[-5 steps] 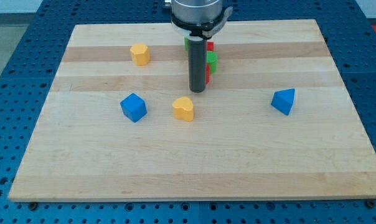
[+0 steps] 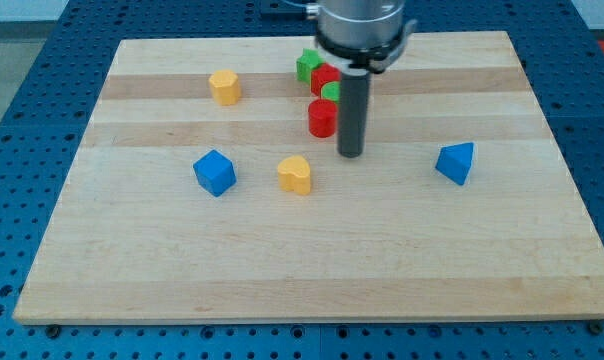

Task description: Move the blue triangle towards the left center of the board

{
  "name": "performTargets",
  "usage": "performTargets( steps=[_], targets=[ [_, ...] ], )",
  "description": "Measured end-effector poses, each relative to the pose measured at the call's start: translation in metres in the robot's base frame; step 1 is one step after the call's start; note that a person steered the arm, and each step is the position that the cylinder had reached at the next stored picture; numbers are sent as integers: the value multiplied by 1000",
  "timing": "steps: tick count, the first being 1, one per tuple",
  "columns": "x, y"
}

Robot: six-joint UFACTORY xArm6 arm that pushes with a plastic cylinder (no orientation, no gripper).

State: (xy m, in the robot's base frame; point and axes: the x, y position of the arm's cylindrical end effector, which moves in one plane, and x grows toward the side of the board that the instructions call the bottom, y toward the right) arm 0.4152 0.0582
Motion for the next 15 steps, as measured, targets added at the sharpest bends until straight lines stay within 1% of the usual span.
performTargets(
  steps=[1,2,3,4,6,7,8,9,10,11,12,13,14,15],
  targets=[
    [-15,66],
    [-12,141],
    [9,159],
    [32,120],
    [53,-61],
    [59,-113],
    [63,-121],
    [63,-110],
    [59,-83],
    [43,-77],
    [24,-90],
    [20,-104],
    [23,-81],
    [12,-52]
  ],
)
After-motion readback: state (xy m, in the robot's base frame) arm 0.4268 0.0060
